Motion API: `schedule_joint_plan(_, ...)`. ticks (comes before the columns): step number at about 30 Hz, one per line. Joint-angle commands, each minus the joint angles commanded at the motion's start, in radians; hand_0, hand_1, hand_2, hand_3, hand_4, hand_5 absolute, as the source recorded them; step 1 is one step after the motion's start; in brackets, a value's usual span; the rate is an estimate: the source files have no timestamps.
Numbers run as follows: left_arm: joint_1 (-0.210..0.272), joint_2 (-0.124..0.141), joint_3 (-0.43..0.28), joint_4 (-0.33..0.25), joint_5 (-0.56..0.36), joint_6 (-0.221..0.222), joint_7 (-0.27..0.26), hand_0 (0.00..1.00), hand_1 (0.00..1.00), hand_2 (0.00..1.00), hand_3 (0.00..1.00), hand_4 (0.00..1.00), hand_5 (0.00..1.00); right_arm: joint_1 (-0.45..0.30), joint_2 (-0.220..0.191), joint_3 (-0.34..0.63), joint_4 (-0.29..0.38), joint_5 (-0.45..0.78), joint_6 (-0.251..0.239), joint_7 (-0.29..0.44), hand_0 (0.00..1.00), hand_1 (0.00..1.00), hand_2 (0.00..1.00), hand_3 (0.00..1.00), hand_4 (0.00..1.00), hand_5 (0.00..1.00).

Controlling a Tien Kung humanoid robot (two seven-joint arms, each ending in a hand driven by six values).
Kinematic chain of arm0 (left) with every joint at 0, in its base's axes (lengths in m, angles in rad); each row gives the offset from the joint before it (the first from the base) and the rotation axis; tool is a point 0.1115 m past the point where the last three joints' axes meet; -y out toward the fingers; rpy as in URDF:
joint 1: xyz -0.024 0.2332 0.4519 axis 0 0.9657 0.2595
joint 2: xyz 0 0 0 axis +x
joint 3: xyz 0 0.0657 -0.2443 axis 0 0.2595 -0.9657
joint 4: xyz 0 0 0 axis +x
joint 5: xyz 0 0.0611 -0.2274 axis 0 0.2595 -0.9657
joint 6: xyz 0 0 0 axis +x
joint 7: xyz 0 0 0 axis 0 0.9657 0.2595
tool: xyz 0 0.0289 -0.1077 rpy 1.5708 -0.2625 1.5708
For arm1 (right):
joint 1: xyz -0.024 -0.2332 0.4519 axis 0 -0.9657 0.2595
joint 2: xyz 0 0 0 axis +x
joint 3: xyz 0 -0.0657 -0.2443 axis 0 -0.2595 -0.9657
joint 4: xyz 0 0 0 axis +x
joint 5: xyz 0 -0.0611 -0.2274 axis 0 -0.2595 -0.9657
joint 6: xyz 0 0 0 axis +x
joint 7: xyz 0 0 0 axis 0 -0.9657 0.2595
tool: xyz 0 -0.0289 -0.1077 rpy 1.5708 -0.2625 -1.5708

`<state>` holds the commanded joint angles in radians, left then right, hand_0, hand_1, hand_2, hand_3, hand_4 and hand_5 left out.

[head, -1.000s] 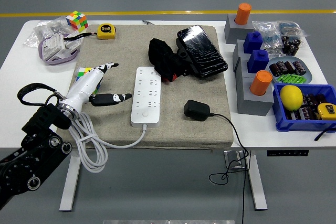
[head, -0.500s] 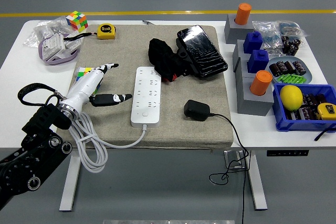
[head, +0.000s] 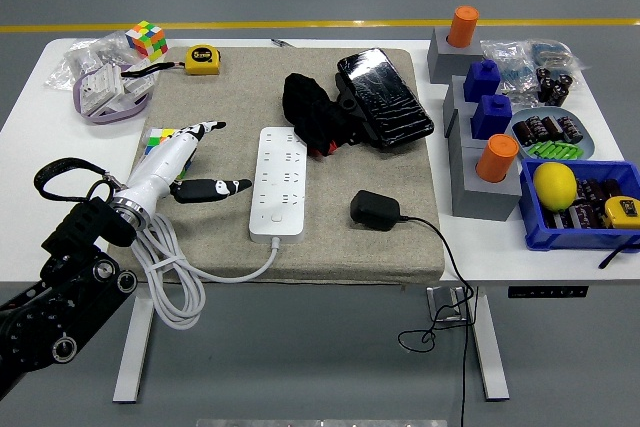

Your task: Pull the plug out and thorw away

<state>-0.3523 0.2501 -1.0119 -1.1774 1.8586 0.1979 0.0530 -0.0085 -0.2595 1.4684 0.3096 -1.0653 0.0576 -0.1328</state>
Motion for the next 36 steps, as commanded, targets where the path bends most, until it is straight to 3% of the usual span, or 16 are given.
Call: schedule_joint_plan(36,-0.006,0.006,0.011,-0.002,-0.016,0.000,-0.004,0.998,0.998,0.990,0.927,0.998,0.517,0.000,-0.008,-0.013,0.000,0.005,-0.001,-0.004,0.568,0.645,0.669,0.567,0.973,0.487)
